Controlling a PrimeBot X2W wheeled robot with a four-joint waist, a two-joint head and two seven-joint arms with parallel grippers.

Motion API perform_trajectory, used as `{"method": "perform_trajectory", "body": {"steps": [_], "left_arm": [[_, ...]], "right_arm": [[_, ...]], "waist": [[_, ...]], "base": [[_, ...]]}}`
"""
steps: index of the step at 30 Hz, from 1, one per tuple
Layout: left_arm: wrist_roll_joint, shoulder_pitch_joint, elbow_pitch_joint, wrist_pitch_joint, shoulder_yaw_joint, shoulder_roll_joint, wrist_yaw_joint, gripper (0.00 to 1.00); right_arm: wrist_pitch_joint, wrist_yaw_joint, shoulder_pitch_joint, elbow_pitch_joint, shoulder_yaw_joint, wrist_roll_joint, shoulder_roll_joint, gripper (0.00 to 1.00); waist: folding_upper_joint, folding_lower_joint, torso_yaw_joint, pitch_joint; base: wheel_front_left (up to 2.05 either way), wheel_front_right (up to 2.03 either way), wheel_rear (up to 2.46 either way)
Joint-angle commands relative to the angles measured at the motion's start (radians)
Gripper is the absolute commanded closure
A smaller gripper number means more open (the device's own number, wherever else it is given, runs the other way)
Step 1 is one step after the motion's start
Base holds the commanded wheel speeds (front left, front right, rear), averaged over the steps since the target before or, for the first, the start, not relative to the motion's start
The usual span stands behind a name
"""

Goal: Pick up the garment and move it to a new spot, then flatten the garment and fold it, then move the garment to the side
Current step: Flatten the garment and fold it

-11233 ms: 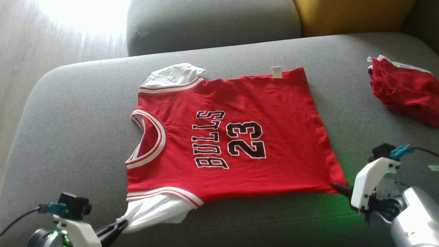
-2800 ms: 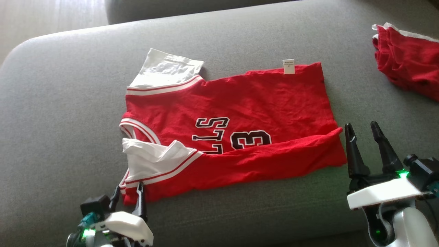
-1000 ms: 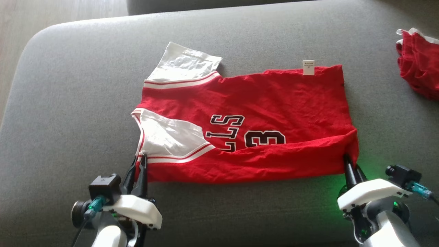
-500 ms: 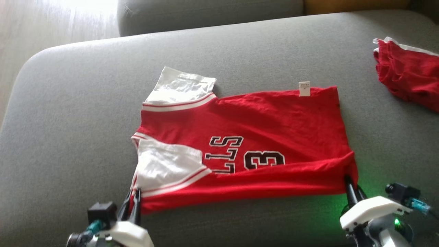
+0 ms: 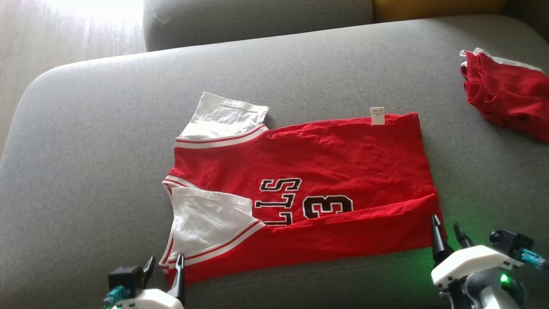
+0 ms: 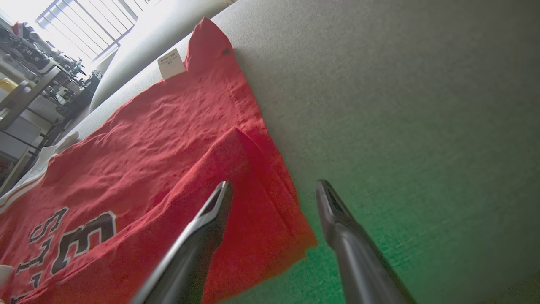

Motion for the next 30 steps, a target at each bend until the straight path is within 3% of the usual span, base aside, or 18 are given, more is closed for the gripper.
{"method": "perform_trajectory", "body": {"steps": [1,6,11,15,24,30], "left_arm": [[-0.005,-0.046,-0.048,-0.011,0.044,0.017,0.013,0.0],[0.001,-0.064,-0.168,-0.023,0.078,0.02,0.035,0.0],[0.024,-0.047,-0.373,-0.024,0.121,0.009,0.031,0.0],[0.026,-0.032,-0.434,-0.024,0.133,-0.002,0.036,0.0],[0.062,-0.141,-0.343,-0.024,0.112,-0.008,0.031,0.0],[0.091,-0.345,-0.211,0.0,0.117,0.053,0.021,0.0]], "right_arm": [[-0.02,0.0,-0.022,-0.049,0.009,-0.023,-0.01,0.0],[-0.035,0.0,-0.021,-0.166,0.016,-0.069,-0.01,0.0],[-0.04,0.0,0.02,-0.368,0.071,-0.091,-0.01,0.0],[-0.04,0.0,0.066,-0.485,0.08,-0.112,-0.01,0.0],[-0.04,0.0,0.103,-0.647,0.123,-0.109,-0.01,0.0],[-0.04,0.0,0.074,-0.721,0.145,-0.09,-0.01,0.0]], "waist": [[-0.0001,0.0,0.003,-0.001],[-0.0001,0.0,0.006,-0.002],[-0.0001,0.0,0.005,0.001],[-0.0001,0.0,0.008,0.007],[-0.0001,0.0,-0.03,0.068],[-0.0001,0.0,-0.084,0.165]], "base": [[0.0,0.0,0.0],[0.0,0.0,0.0],[0.0,0.0,0.0],[0.0,0.0,0.0],[0.0,0.0,0.0],[0.0,0.0,0.0]]}}
